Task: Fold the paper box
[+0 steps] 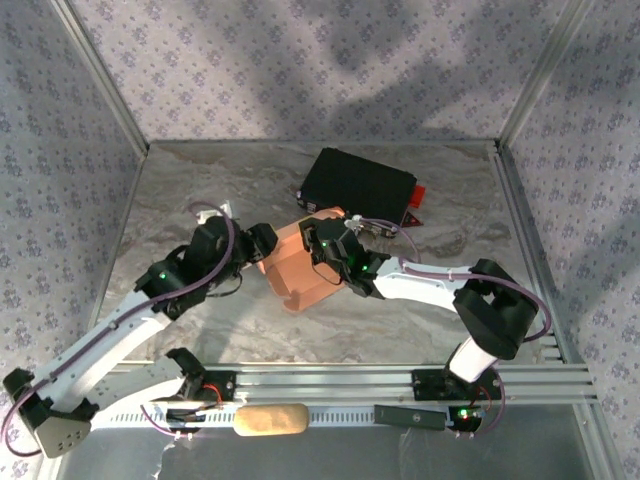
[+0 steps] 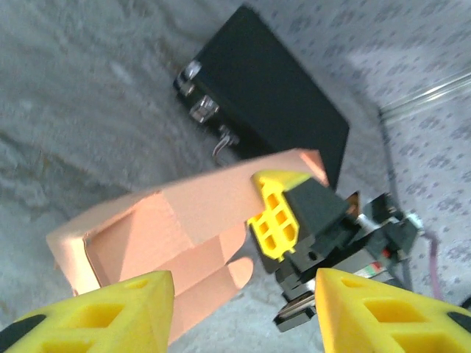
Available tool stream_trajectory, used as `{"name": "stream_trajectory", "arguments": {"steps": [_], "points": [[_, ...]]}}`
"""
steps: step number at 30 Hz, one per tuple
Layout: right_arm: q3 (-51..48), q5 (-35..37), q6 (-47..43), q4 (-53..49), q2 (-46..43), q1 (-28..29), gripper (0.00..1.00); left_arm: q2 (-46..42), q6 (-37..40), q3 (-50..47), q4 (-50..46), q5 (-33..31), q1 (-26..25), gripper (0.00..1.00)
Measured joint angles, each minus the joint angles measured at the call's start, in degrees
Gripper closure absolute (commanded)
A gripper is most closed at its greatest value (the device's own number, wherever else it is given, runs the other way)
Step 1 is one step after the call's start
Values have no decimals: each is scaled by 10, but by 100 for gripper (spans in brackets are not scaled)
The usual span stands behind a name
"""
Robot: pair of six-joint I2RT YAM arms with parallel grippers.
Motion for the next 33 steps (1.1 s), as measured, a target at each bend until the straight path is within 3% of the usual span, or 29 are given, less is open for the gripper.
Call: {"name": "stream_trajectory", "arguments": {"steps": [8, 22, 30, 33], "points": [[0, -5, 0, 0, -7, -5, 100, 50, -52, 7, -4, 42, 11, 45], [-2, -9, 0, 1, -10, -5, 100, 110, -67, 7, 27, 71, 33, 48], [-2, -8, 0, 7, -12, -4, 100, 122, -74, 7, 46, 79, 45, 72], [-3, -4, 0, 8, -12, -5, 100, 128, -74, 7, 47, 81, 46, 73]]}}
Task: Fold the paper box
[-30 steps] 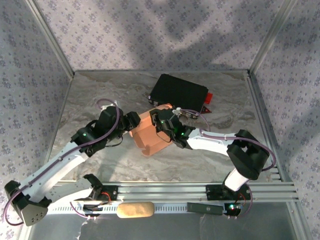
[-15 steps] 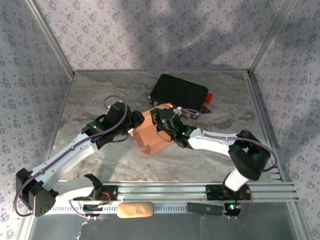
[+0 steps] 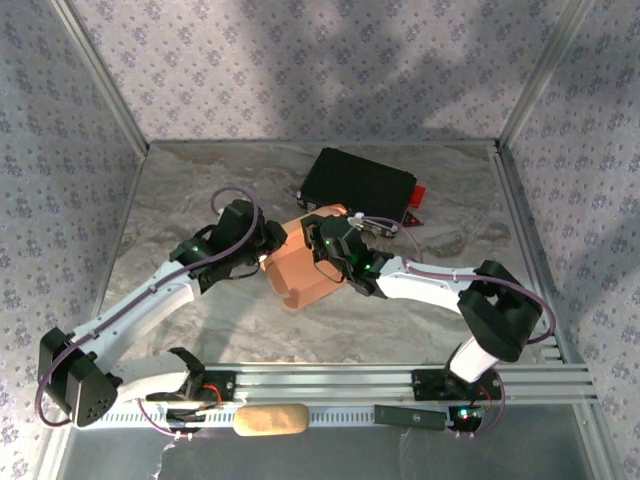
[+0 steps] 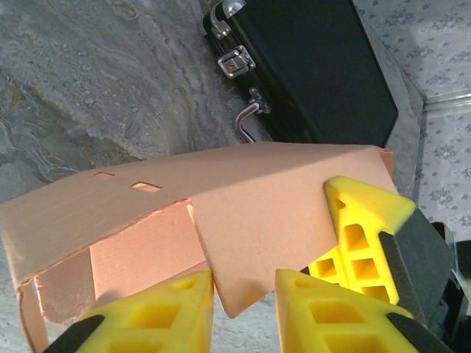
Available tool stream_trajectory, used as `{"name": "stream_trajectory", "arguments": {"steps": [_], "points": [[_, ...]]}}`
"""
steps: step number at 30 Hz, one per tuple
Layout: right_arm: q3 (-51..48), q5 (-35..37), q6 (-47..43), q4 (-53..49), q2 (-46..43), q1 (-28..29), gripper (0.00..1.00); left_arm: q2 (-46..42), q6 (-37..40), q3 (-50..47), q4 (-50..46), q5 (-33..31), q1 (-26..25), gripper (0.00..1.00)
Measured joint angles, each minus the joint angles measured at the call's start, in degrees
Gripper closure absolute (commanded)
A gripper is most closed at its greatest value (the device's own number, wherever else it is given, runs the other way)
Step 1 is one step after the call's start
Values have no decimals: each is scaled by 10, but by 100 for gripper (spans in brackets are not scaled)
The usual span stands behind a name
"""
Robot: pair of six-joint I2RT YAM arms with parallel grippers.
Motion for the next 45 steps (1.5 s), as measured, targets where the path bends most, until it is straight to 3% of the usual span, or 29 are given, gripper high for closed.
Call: {"name": "stream_trajectory", "arguments": {"steps": [4, 9, 12, 17, 19, 21, 28, 35, 45], "points": [[-5, 0, 0, -8, -10, -1, 100, -2, 9, 0, 9, 8, 0, 53], [-8, -7, 0, -35, -45, -6, 100, -50, 49, 0, 5, 2, 8, 48], [-8, -16, -2, -62, -73, -17, 100, -101, 68, -7, 4, 18, 57, 57], [-8, -27, -2, -103, -115, -33, 100, -167, 72, -129, 73, 103, 229, 70], [-8, -35, -2, -112, -127, -40, 100, -160, 58, -206, 135, 157, 283, 80], [-8, -42, 0, -117, -133, -46, 100, -124, 45, -264, 193, 200, 304, 86], [-7, -63, 7, -146, -140, -66, 100, -19, 26, -330, 379, 287, 273, 97], [0, -76, 26, -154, -140, -86, 100, 26, 16, -360, 538, 290, 206, 100], [5, -84, 42, -154, -140, -89, 100, 122, -15, -368, 680, 288, 162, 100]]}}
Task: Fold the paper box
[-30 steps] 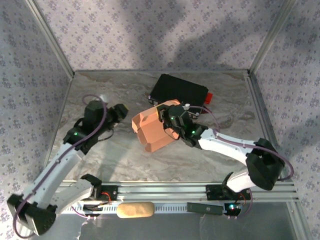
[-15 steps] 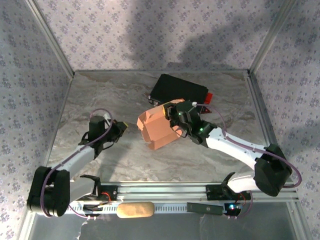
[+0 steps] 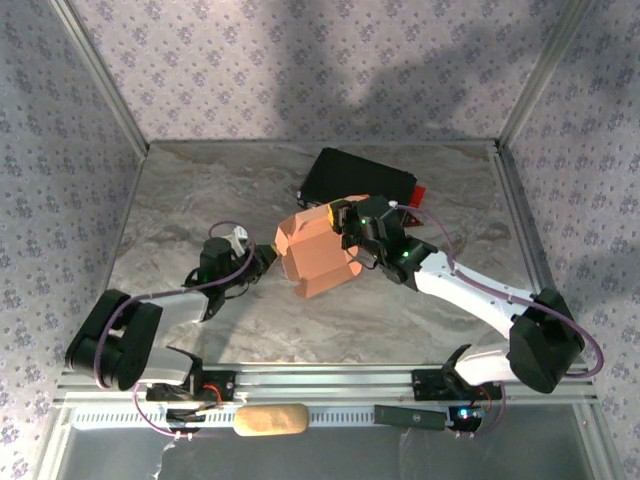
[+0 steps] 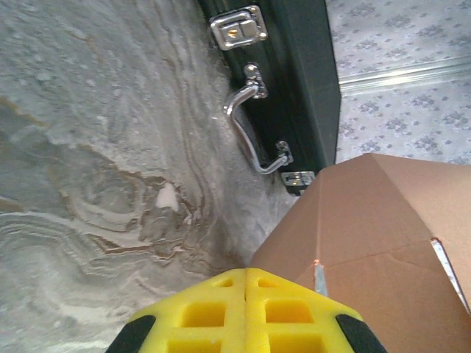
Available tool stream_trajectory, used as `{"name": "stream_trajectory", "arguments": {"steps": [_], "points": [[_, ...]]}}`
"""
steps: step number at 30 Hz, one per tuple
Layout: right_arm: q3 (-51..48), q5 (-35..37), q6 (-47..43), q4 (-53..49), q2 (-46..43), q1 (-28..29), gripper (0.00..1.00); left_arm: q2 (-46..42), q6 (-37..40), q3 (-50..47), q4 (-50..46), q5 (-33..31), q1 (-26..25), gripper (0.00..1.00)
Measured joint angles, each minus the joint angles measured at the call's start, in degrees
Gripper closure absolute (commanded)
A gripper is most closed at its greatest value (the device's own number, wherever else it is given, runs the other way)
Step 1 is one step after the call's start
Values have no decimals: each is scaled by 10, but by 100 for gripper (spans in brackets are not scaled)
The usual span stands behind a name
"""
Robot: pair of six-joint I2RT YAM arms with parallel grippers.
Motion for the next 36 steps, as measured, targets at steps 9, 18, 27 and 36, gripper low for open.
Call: {"name": "stream_trajectory", "arguments": {"steps": [9, 18, 27, 36], "points": [[0, -10, 4, 1, 0, -12, 100, -19, -3, -9, 43, -32, -33, 99], [0, -20, 18, 24, 8, -20, 100, -61, 16, -13, 23, -71, -71, 88], [0, -25, 34, 49, 14, -26, 100, -59, 36, -19, 23, -93, -97, 48], [-18, -30, 33, 55, 18, -27, 100, -84, 50, -21, -38, -122, -101, 50]]}}
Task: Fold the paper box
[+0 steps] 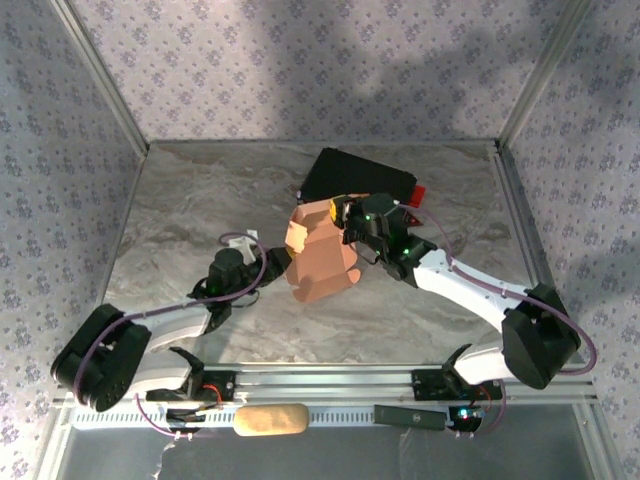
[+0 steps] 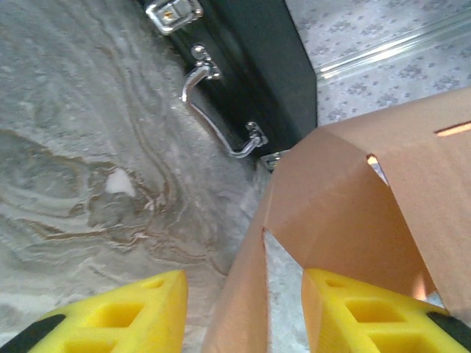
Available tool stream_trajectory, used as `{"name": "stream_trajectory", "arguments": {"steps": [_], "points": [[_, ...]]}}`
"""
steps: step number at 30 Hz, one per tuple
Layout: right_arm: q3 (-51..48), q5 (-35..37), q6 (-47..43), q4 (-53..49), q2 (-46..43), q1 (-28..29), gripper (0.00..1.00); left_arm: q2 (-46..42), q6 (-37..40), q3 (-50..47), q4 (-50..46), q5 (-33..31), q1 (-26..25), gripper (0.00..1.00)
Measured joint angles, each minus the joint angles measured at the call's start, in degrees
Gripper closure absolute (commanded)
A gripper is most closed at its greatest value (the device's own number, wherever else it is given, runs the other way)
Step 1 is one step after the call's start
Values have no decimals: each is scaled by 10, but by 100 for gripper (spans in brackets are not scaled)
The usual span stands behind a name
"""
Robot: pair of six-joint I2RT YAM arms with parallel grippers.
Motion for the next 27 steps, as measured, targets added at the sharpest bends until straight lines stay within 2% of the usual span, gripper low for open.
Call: {"name": "stream_trajectory", "arguments": {"steps": [6, 10, 13, 16, 19, 23, 27], "points": [[-18, -4, -11, 10, 9, 0, 100, -124, 19, 0, -188, -54, 0, 41], [-25, -8, -26, 11, 22, 1, 100, -207, 27, 0, -327, -93, 0, 39], [-34, -11, -33, 16, 35, 3, 100, -265, 40, 0, -423, -110, 2, 42], [-42, -15, -45, 23, 47, 13, 100, -310, 64, 6, -499, -117, 12, 49], [-44, -17, -63, 24, 52, 29, 100, -331, 95, 18, -544, -111, 34, 54], [-46, -16, -84, 26, 54, 51, 100, -330, 132, 30, -561, -88, 68, 56], [-48, -15, -94, 36, 72, 64, 100, -318, 157, 31, -562, -73, 80, 57]]}}
